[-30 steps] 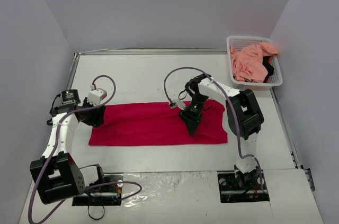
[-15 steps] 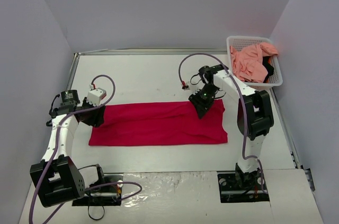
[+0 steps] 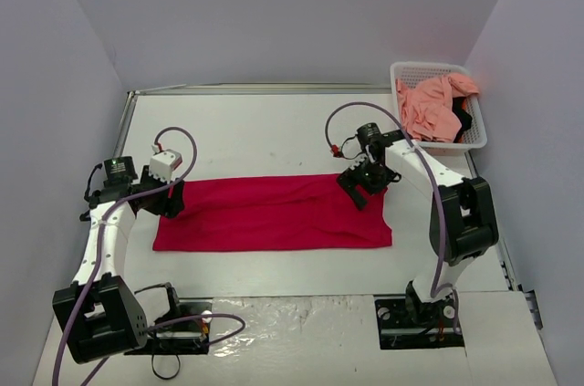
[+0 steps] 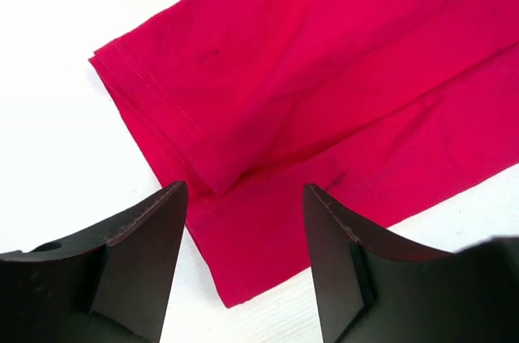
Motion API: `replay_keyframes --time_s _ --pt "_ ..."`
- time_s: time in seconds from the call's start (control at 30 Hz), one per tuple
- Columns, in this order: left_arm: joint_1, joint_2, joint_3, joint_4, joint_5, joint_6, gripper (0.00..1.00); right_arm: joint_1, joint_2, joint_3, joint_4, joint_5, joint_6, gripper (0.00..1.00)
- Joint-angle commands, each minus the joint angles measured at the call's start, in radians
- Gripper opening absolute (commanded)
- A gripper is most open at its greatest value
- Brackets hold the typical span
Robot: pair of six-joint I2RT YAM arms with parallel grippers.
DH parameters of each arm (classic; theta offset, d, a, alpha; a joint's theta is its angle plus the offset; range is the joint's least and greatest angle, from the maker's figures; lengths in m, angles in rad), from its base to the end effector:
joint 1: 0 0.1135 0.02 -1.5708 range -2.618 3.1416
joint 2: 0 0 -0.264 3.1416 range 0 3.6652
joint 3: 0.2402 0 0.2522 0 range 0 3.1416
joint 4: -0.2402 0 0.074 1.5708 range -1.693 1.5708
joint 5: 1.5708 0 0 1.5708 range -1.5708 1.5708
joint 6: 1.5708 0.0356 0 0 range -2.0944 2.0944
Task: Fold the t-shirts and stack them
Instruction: Rotate the tshirt 90 degrees
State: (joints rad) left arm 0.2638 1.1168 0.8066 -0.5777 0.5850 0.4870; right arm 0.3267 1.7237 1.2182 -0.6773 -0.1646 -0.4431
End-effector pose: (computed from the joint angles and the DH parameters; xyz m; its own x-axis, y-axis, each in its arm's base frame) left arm 0.2187 0.0387 0.2527 -0.6061 0.2404 -0.7581 0.4557 0.8863 -0.0832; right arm 0.3248 0.1162 0.2073 -0.6311 -0.6604 -0.4068 -0.7149 0.6988 -0.0252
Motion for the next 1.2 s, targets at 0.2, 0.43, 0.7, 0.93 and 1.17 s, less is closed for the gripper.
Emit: replay_keyframes --time_s 0.2,0.43,0.7,0.93,1.17 --pt "-0.003 -0.023 -0.015 0.053 -0.024 -0.059 0.76 -0.052 -0.177 -0.025 0.021 -0.084 0.009 1.0" --pt "-0.001 -0.037 -0.026 0.068 -0.063 -0.076 0.83 -0.057 -0.164 -0.097 0.048 -0.145 0.0 1.0" --pt "0.006 -0.052 -0.037 0.078 -0.105 -0.088 0.84 -0.032 0.022 -0.094 0.048 -0.121 -0.023 1.0" --pt "0.009 -0.058 -0.041 0.088 -0.126 -0.096 0.85 -0.034 0.143 -0.056 0.048 -0.125 -0.059 1.0" --pt "0.011 -0.04 -0.035 0.093 -0.148 -0.108 0.85 -0.035 0.342 0.171 0.007 -0.062 -0.066 1.0"
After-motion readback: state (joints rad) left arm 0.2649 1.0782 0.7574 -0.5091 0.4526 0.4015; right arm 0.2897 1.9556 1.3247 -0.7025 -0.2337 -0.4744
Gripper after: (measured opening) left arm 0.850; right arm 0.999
